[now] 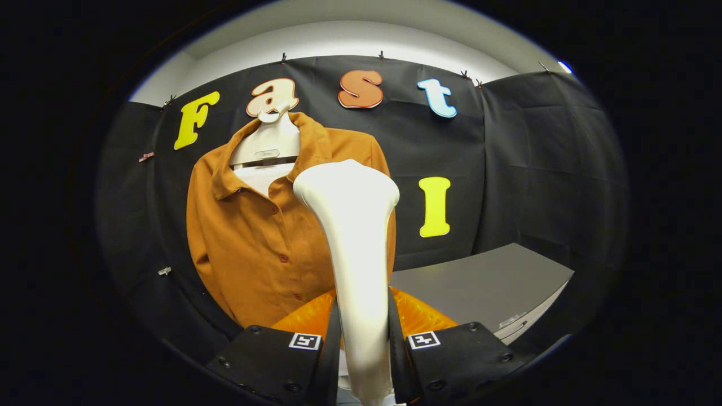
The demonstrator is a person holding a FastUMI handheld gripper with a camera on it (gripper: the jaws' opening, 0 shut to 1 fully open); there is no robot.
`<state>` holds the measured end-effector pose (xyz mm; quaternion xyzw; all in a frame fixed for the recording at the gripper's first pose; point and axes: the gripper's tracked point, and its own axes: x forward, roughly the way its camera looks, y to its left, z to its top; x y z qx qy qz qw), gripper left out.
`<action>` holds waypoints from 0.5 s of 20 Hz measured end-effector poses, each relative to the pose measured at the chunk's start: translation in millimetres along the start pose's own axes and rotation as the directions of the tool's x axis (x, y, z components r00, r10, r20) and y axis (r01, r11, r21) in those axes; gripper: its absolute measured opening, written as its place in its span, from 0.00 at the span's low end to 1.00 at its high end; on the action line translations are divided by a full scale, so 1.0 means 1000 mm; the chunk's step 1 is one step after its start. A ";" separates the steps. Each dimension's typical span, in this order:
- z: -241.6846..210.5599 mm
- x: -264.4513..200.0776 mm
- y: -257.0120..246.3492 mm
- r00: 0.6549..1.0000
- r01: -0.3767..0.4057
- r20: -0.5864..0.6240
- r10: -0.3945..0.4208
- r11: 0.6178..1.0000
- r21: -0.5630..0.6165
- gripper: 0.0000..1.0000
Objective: Iron the clothes twice with a garment steamer, once on the left side and once on the right side.
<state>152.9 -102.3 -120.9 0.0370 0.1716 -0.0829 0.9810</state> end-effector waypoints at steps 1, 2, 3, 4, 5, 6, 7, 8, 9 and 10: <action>-0.002 0.003 0.004 1.000 -0.004 -0.006 0.004 1.000 -0.007 0.41; -0.003 0.007 0.008 1.000 -0.007 -0.012 0.006 1.000 -0.014 0.41; -0.005 0.011 0.011 1.000 -0.008 -0.018 0.007 1.000 -0.021 0.41; -0.005 0.016 0.015 1.000 -0.008 -0.022 0.007 1.000 -0.027 0.41; -0.007 0.021 0.017 1.000 -0.008 -0.028 0.007 0.999 -0.033 0.41; -0.010 0.025 0.020 0.999 -0.008 -0.035 0.006 0.999 -0.039 0.41; -0.012 0.029 0.021 0.999 -0.007 -0.042 0.005 0.999 -0.043 0.41; -0.014 0.033 0.022 0.999 -0.004 -0.049 0.001 0.999 -0.047 0.41; -0.015 0.036 0.023 0.999 -0.001 -0.054 -0.002 0.999 -0.050 0.41; -0.017 0.040 0.023 0.998 0.001 -0.057 -0.004 0.999 -0.053 0.41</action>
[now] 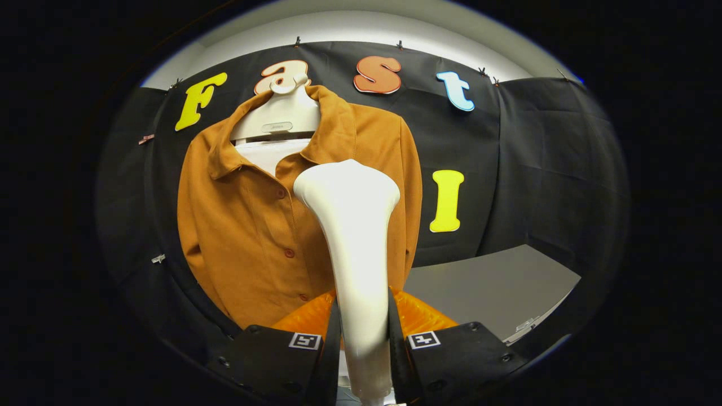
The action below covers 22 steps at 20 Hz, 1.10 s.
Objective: Iron the clothes twice with a garment steamer, once on the left side and once on the right side.
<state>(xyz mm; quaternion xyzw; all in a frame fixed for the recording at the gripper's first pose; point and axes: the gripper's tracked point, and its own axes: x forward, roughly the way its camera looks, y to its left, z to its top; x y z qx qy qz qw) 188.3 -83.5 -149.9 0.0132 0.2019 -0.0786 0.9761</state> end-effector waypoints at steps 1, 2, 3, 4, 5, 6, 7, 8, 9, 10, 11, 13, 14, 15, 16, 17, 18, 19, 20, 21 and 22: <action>-0.001 0.004 0.001 1.000 0.005 -0.004 -0.005 1.000 -0.004 0.41; -0.002 0.007 0.001 1.000 0.010 -0.008 -0.010 1.000 -0.008 0.41; -0.004 0.010 0.001 1.000 0.017 -0.011 -0.017 1.000 -0.013 0.41; -0.005 0.013 0.001 1.000 0.025 -0.016 -0.025 1.000 -0.017 0.41; -0.007 0.016 0.001 0.999 0.031 -0.022 -0.031 0.999 -0.019 0.41; -0.010 0.019 0.001 0.999 0.034 -0.030 -0.035 0.999 -0.021 0.41; -0.012 0.021 0.001 0.999 0.037 -0.036 -0.038 0.999 -0.022 0.41; -0.014 0.023 0.002 0.998 0.041 -0.042 -0.042 0.999 -0.025 0.41; -0.017 0.025 0.002 0.998 0.045 -0.048 -0.046 0.999 -0.028 0.41; -0.019 0.027 0.002 0.997 0.048 -0.054 -0.050 0.998 -0.029 0.41; -0.022 0.029 0.002 0.997 0.051 -0.059 -0.052 0.998 -0.030 0.41; -0.027 0.032 0.003 0.996 0.055 -0.075 -0.057 0.998 -0.031 0.41; -0.031 0.034 0.002 0.995 0.060 -0.083 -0.062 0.998 -0.032 0.41; -0.034 0.035 0.002 0.993 0.066 -0.091 -0.069 0.997 -0.034 0.41; -0.037 0.036 0.000 0.992 0.072 -0.100 -0.075 0.997 -0.035 0.41; -0.042 0.038 0.001 0.991 0.074 -0.109 -0.077 0.997 -0.035 0.41; -0.045 0.040 0.001 0.990 0.076 -0.120 -0.080 0.996 -0.035 0.41; -0.049 0.041 0.001 0.988 0.079 -0.131 -0.083 0.996 -0.035 0.41; -0.054 0.043 0.001 0.986 0.083 -0.143 -0.087 0.996 -0.035 0.41; -0.059 0.045 -0.001 0.984 0.088 -0.155 -0.092 0.995 -0.037 0.41; -0.064 0.046 -0.001 0.981 0.091 -0.168 -0.097 0.995 -0.040 0.41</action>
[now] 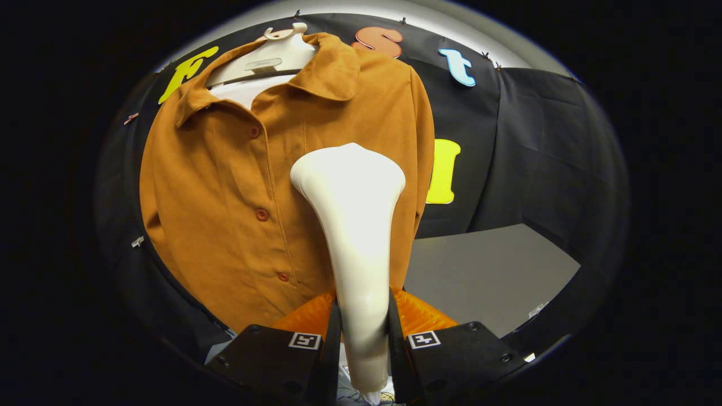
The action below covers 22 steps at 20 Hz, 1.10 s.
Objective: Iron the clothes twice with a garment steamer, once on the left side and once on the right side.
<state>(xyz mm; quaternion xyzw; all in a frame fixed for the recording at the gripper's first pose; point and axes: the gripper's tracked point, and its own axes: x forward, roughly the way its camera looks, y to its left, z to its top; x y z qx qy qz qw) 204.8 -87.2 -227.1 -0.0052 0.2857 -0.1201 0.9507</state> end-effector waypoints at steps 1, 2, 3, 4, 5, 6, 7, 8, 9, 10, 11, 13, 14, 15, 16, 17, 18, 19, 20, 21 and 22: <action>-0.004 0.002 0.001 1.000 0.003 -0.013 -0.003 1.000 -0.001 0.41; -0.009 0.004 0.003 1.000 0.005 -0.026 -0.005 1.000 -0.001 0.41; -0.014 0.006 0.004 0.999 0.007 -0.037 -0.007 1.000 -0.002 0.41; -0.018 0.007 0.005 0.999 0.009 -0.047 -0.009 1.000 -0.005 0.41; -0.021 0.007 0.005 0.998 0.011 -0.059 -0.012 1.000 -0.008 0.41; -0.025 0.009 0.005 0.997 0.013 -0.070 -0.014 1.000 -0.011 0.41; -0.030 0.011 0.005 0.996 0.016 -0.082 -0.017 1.000 -0.014 0.41; -0.032 0.012 0.005 0.996 0.019 -0.090 -0.020 1.000 -0.016 0.41; -0.036 0.013 0.005 0.995 0.021 -0.100 -0.023 1.000 -0.017 0.42; -0.040 0.013 0.005 0.994 0.024 -0.110 -0.026 1.000 -0.019 0.41; -0.044 0.015 0.003 0.993 0.026 -0.119 -0.028 0.999 -0.021 0.41; -0.048 0.016 0.001 0.990 0.029 -0.136 -0.032 0.999 -0.020 0.41; -0.050 0.016 0.000 0.989 0.030 -0.144 -0.033 0.999 -0.021 0.41; -0.053 0.016 0.001 0.988 0.030 -0.152 -0.033 0.999 -0.021 0.41; -0.056 0.016 0.001 0.987 0.030 -0.160 -0.033 0.999 -0.022 0.41; -0.060 0.016 0.000 0.985 0.030 -0.170 -0.034 0.999 -0.023 0.41; -0.062 0.016 0.001 0.983 0.031 -0.181 -0.035 0.999 -0.024 0.41; -0.067 0.016 0.001 0.980 0.030 -0.194 -0.034 0.999 -0.025 0.41; -0.072 0.015 0.001 0.978 0.029 -0.206 -0.033 0.999 -0.024 0.41; -0.076 0.015 0.001 0.976 0.028 -0.217 -0.033 0.999 -0.026 0.41; -0.081 0.018 0.001 0.973 0.027 -0.228 -0.033 0.999 -0.028 0.41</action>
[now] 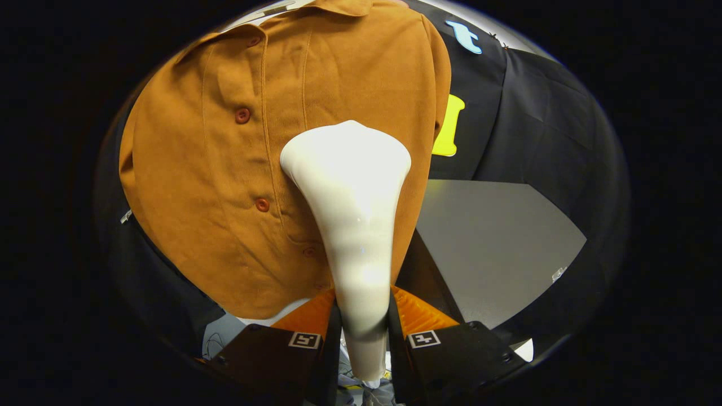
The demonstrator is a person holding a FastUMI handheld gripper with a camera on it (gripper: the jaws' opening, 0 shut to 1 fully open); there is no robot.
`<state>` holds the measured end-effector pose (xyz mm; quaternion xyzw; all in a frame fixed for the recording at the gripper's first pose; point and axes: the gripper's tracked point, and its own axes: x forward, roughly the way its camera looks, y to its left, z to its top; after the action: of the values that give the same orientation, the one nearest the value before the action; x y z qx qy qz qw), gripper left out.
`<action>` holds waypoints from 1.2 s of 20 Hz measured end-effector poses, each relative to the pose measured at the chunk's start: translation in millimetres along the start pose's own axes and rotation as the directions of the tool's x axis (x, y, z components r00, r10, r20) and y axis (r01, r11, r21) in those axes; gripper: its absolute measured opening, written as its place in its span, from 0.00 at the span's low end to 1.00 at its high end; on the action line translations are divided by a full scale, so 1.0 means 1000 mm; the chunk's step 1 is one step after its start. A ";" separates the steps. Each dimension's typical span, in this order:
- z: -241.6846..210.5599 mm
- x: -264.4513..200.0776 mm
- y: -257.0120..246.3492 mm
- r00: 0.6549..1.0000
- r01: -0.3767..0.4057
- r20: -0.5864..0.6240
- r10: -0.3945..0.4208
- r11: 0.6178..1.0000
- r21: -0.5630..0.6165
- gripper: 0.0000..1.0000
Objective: Iron the clothes twice with a garment steamer, once on the left side and once on the right side.
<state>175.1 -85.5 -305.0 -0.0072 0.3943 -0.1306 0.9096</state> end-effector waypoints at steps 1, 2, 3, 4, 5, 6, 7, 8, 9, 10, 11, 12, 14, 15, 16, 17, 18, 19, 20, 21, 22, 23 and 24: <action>-0.006 0.003 0.001 1.000 0.000 -0.011 0.000 1.000 -0.002 0.41; -0.010 0.004 0.001 1.000 -0.001 -0.021 0.001 1.000 -0.002 0.41; -0.015 0.004 0.000 0.999 -0.001 -0.032 0.001 1.000 -0.002 0.41; -0.019 0.005 -0.001 0.999 0.000 -0.043 0.000 1.000 -0.004 0.41; -0.024 0.006 -0.002 0.999 0.000 -0.053 -0.001 1.000 -0.005 0.41; -0.027 0.007 -0.002 0.998 0.001 -0.063 -0.001 1.000 -0.004 0.41; -0.032 0.009 -0.003 0.997 0.003 -0.075 -0.003 1.000 -0.004 0.41; -0.037 0.011 -0.005 0.996 0.005 -0.089 -0.005 1.000 -0.005 0.41; -0.042 0.013 -0.006 0.995 0.006 -0.102 -0.007 1.000 -0.004 0.42; -0.047 0.014 -0.006 0.993 0.006 -0.115 -0.006 1.000 -0.004 0.41; -0.050 0.014 -0.006 0.992 0.003 -0.124 -0.003 1.000 -0.004 0.41; -0.055 0.016 -0.007 0.991 0.002 -0.132 -0.002 1.000 -0.003 0.42; -0.062 0.014 -0.007 0.990 -0.001 -0.143 0.002 1.000 0.003 0.42; -0.062 0.010 -0.007 0.990 0.000 -0.141 0.001 1.000 0.006 0.42; -0.061 0.007 -0.009 0.991 0.002 -0.134 -0.001 1.000 0.008 0.42; -0.059 0.003 -0.011 0.992 0.006 -0.125 -0.004 1.000 0.012 0.42; -0.053 -0.004 -0.012 0.994 0.010 -0.110 -0.008 1.000 0.018 0.41; -0.046 -0.011 -0.015 0.996 0.017 -0.088 -0.015 1.000 0.025 0.42; -0.036 -0.019 -0.015 0.998 0.021 -0.061 -0.019 0.999 0.032 0.41; -0.025 -0.029 -0.016 0.999 0.023 -0.029 -0.021 0.999 0.038 0.41; -0.013 -0.038 -0.015 1.000 0.021 0.006 -0.021 0.999 0.042 0.41; 0.001 -0.049 -0.011 0.999 0.016 0.047 -0.018 0.999 0.043 0.41; 0.012 -0.057 -0.007 0.997 0.008 0.079 -0.012 0.999 0.042 0.41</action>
<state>145.0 -79.4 -255.4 0.0046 0.3552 -0.1430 0.9238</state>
